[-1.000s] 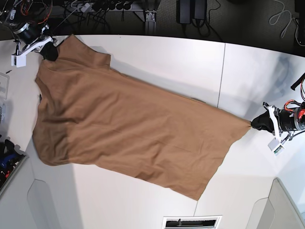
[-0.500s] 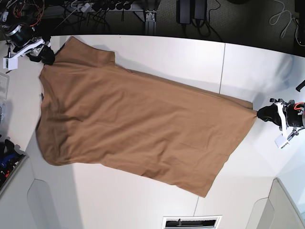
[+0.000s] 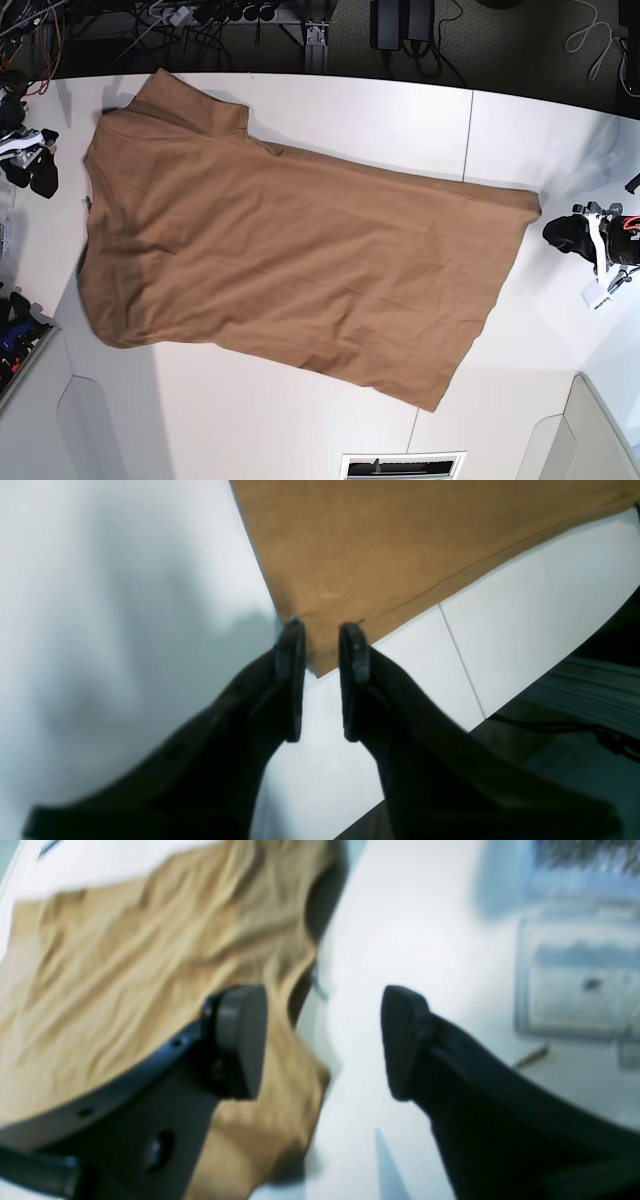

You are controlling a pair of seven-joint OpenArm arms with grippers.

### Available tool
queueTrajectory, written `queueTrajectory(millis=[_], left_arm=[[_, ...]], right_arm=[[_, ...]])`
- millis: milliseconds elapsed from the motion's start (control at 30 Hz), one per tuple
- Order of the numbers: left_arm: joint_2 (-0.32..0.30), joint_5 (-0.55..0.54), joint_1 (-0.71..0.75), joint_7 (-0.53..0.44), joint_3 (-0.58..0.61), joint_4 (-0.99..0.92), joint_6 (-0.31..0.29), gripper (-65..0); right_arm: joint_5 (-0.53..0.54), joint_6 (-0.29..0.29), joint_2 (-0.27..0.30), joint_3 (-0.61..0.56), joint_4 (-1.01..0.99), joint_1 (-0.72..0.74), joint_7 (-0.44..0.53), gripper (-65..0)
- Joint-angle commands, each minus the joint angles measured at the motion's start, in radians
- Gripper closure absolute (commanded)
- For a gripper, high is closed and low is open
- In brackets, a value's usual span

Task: Layout the t-shirt on the table in an organized manner, then fold the t-shirt properly
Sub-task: 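Grasp the shirt hem corner with the left gripper and pull it outward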

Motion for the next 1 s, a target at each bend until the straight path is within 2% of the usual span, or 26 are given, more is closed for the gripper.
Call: queueTrajectory(millis=[0, 67, 100, 300, 433, 633, 800, 967], left_arm=[[-0.027, -0.017, -0.022, -0.011, -0.012, 0.009, -0.009, -15.2], [-0.027, -0.016, -0.022, -0.015, -0.012, 0.009, -0.009, -15.2], [-0.027, -0.016, -0.023, -0.016, -0.012, 0.009, -0.009, -15.2], [-0.026, -0.004, -0.028, -0.054, -0.012, 0.009, -0.009, -15.2], [-0.015, 0.012, -0.028, -0.06, -0.012, 0.009, -0.009, -15.2], [0.022, 0.031, -0.031, -0.084, -0.012, 0.009, -0.009, -15.2], [0.066, 0.084, -0.031, -0.132, -0.012, 0.009, -0.009, -15.2], [0.148, 0.214, -0.085, -0.215, -0.012, 0.009, -0.009, -15.2]], right_arm=[[-0.005, 0.0, 0.016, -0.013, 0.003, 0.027, 0.034, -24.8], [-0.039, -0.003, 0.016, -0.052, -0.023, 0.062, 0.042, -5.9], [-0.055, -0.003, 0.016, -0.074, -0.036, 0.079, 0.042, 0.0], [-0.14, -0.002, 0.016, -0.209, -0.179, 0.167, 0.056, 0.0], [-0.203, -0.003, 0.016, -0.275, -0.315, 0.201, 0.129, 0.0], [-0.273, -0.003, 0.016, -0.29, -0.484, 0.294, 0.232, 0.0], [-0.332, -0.003, 0.016, -0.29, -0.594, 0.415, 0.247, 0.0], [-0.322, -0.003, 0.019, -0.29, -0.615, 0.476, 0.236, 0.0]])
